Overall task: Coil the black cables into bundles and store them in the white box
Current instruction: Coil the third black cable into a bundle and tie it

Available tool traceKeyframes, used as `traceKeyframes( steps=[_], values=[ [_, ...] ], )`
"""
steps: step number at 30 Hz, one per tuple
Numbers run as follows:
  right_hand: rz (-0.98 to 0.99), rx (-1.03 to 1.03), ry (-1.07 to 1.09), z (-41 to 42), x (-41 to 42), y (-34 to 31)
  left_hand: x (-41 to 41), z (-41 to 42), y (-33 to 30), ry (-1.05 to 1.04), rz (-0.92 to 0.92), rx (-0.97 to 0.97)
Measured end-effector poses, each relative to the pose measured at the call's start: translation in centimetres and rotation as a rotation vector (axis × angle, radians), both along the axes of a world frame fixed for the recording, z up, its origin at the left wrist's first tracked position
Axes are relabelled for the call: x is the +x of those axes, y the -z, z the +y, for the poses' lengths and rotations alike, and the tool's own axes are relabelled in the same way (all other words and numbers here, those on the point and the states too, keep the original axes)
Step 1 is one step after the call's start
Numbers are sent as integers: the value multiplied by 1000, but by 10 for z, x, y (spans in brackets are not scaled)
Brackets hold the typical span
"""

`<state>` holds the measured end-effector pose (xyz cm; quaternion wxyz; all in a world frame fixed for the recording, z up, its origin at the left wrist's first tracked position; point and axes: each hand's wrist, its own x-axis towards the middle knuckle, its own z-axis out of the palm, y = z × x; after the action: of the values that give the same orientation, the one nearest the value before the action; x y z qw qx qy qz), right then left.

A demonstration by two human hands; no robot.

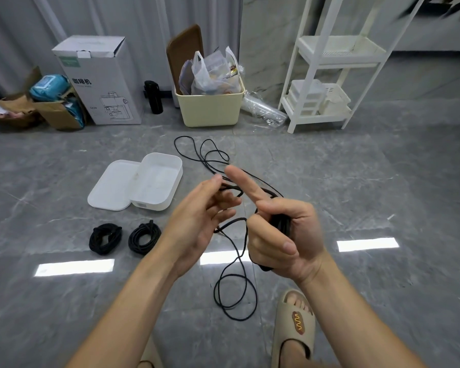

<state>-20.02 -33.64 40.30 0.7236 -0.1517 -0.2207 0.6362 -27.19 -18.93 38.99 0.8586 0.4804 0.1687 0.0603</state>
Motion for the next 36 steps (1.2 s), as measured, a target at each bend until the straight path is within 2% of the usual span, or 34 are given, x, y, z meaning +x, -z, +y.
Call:
traceKeyframes(
  steps=[3, 9, 13, 17, 19, 22, 24, 26, 30, 32, 34, 36],
  values=[
    [-18, -7, -11, 2, -1, 1, 0, 0, 2, -34, -1, 17],
    [10, -11, 14, 1, 0, 1, 2, 4, 4, -178, 4, -88],
    [57, -5, 43, -1, 1, -4, 3, 7, 5, -187, 58, -169],
    [119, 13, 69, -5, 2, -9, 2, 20, 8, -143, 106, -140],
    [159, 28, 71, -7, 4, -11, -1, 27, 11, -120, 144, 49],
    [167, 22, 72, -7, 4, -13, -2, 23, 17, -46, 197, 606],
    [147, 5, 70, -5, 1, -13, -1, 13, 24, 8, 152, 933],
    [132, 7, 69, -3, -2, -12, 0, 2, 27, 77, 116, 1157],
    [123, 23, 83, 3, -7, -12, 2, -17, 30, 130, 188, 1470],
    [117, 12, 93, 5, -10, -11, 1, -27, 26, 139, 105, 1443],
    [130, 19, 112, 7, -11, -8, -7, -38, 22, 162, -112, 1243],
    [153, 32, 129, 9, -11, -5, -13, -45, 20, 115, -176, 1062]
  ],
)
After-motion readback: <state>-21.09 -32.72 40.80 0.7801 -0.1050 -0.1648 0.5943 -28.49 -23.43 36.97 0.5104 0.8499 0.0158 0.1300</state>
